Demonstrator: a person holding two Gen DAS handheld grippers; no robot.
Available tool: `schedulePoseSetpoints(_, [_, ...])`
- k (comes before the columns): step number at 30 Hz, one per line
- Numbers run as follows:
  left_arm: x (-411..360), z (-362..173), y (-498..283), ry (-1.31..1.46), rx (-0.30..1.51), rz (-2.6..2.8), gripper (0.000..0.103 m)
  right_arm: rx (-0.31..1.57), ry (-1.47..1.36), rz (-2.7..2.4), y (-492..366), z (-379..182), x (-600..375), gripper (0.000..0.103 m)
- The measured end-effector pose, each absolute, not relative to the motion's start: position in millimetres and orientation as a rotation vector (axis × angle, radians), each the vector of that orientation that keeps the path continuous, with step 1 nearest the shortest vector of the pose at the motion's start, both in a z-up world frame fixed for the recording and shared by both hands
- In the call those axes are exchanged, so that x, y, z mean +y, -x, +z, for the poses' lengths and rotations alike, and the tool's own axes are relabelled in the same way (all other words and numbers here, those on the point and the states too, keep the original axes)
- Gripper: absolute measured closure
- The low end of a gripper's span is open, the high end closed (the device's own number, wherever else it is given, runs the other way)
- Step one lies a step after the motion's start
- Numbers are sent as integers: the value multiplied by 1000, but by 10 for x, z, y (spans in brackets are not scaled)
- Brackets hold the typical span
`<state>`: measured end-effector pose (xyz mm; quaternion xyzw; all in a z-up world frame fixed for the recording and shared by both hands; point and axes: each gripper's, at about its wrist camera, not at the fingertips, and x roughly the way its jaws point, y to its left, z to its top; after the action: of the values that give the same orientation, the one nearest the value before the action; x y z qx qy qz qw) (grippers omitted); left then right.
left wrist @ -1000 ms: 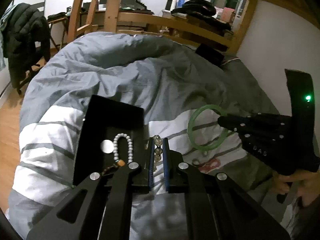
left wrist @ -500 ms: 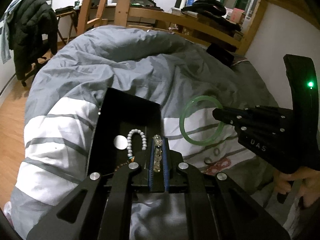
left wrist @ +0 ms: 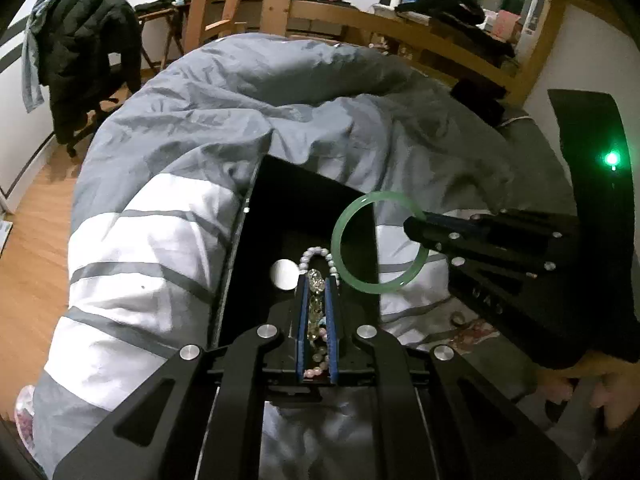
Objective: Organize jewelry
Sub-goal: 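Carry the bangle with the right gripper while the left gripper carries the strand to the box, then open the right gripper over the box while the left gripper releases the strand inside, then move both grippers toward the pink bead bracelet and rings on the duvet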
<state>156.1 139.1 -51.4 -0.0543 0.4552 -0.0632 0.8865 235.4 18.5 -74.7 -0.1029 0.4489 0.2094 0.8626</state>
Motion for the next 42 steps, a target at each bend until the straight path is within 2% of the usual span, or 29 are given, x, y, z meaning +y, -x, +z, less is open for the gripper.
schedulePoseSetpoints(6, [1467, -544, -1590, 121, 950, -92, 95, 953, 203, 487, -2405, -851, 320, 93])
schedulePoseSetpoints(9, [1504, -541, -1601, 124, 944, -62, 95, 965, 179, 508, -2440, -886, 374, 90])
schedulePoseSetpoints(11, [1535, -525, -1599, 134, 936, -50, 85, 965, 172, 512, -2453, -897, 391, 88])
schedulePoseSetpoints(13, [1563, -483, -1577, 134, 911, -24, 52, 964, 166, 514, -2459, -885, 387, 86])
schedulePoseSetpoints(14, [1571, -466, -1575, 133, 900, -17, 48, 960, 162, 508, -2463, -866, 367, 83])
schedulePoseSetpoints(16, [1576, -422, -1565, 133, 881, -17, 45, 948, 144, 496, -2462, -804, 290, 66])
schedulePoseSetpoints(17, [1571, -408, -1559, 134, 875, -19, 40, 941, 134, 492, -2458, -768, 240, 59])
schedulePoseSetpoints(18, [1555, -389, -1548, 132, 863, -23, 29, 932, 124, 487, -2452, -726, 182, 45])
schedulePoseSetpoints(19, [1533, -372, -1539, 124, 853, -26, 19, 917, 116, 478, -2435, -668, 104, 38])
schedulePoseSetpoints(21, [1449, -318, -1509, 100, 819, -36, 10, 903, 117, 461, -2407, -584, -23, 38])
schedulePoseSetpoints(24, [1275, -256, -1466, 72, 775, -113, 10, 891, 114, 415, -2349, -453, -289, 37])
schedulePoseSetpoints(30, [981, -290, -1432, 62, 763, -212, 10, 871, 99, 362, -2155, -274, -759, 26])
schedulePoseSetpoints(40, [516, -481, -1308, 73, 799, -355, 10, 879, 79, 298, -1867, -310, -1349, 26])
schedulePoseSetpoints(42, [384, -553, -1275, 53, 815, -390, 10, 886, 71, 298, -1846, -365, -1418, 29])
